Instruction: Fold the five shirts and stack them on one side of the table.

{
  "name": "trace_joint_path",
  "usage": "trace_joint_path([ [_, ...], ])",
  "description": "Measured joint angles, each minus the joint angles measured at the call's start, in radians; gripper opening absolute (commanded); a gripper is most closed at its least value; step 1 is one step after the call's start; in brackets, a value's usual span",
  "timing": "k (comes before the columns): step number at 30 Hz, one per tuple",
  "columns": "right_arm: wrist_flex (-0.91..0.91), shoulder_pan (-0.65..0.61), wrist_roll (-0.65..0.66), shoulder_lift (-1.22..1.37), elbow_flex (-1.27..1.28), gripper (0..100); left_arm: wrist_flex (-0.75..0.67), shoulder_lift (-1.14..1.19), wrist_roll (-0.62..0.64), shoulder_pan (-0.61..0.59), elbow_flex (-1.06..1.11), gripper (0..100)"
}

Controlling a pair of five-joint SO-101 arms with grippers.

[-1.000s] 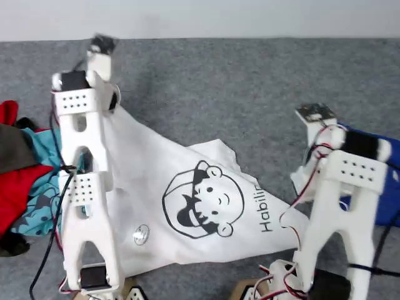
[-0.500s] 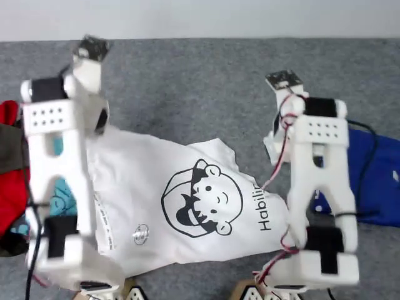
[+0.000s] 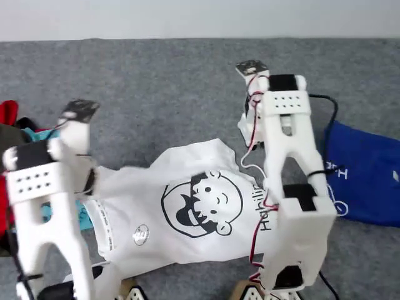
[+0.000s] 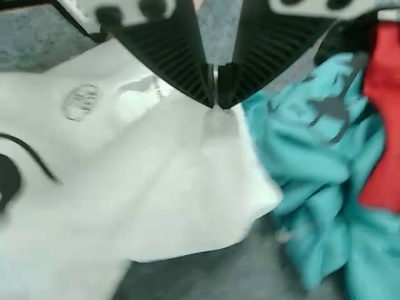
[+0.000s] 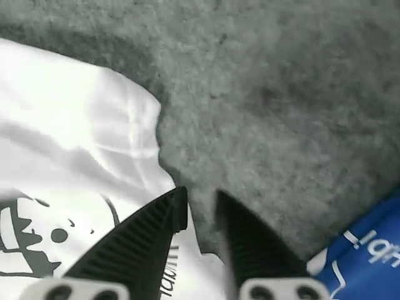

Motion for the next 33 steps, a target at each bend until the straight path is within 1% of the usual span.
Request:
trace_joint_path([
  [3,0.020,-0.026,0.000,0.063,-0.074,20.3,-0.021,0.000,-0.038,-0.107,0.011,0],
  [6,0.023,-0.057,0.000,0.117,-0.149,20.4,-0.037,0.000,-0.055,-0.153,0.014,0],
  [17,0.028,-0.212,0.000,0.293,-0.364,20.6,-0.046,0.000,-0.060,-0.160,0.014,0],
  [21,0.048,-0.259,0.000,0.316,-0.390,26.6,-0.046,0.000,-0.060,-0.160,0.014,0],
  [26,0.095,-0.296,-0.003,0.318,-0.391,27.2,-0.046,0.000,-0.060,-0.160,0.014,0],
  [33,0.060,-0.308,-0.003,0.339,-0.391,27.0,-0.058,0.000,-0.060,-0.160,0.014,0],
])
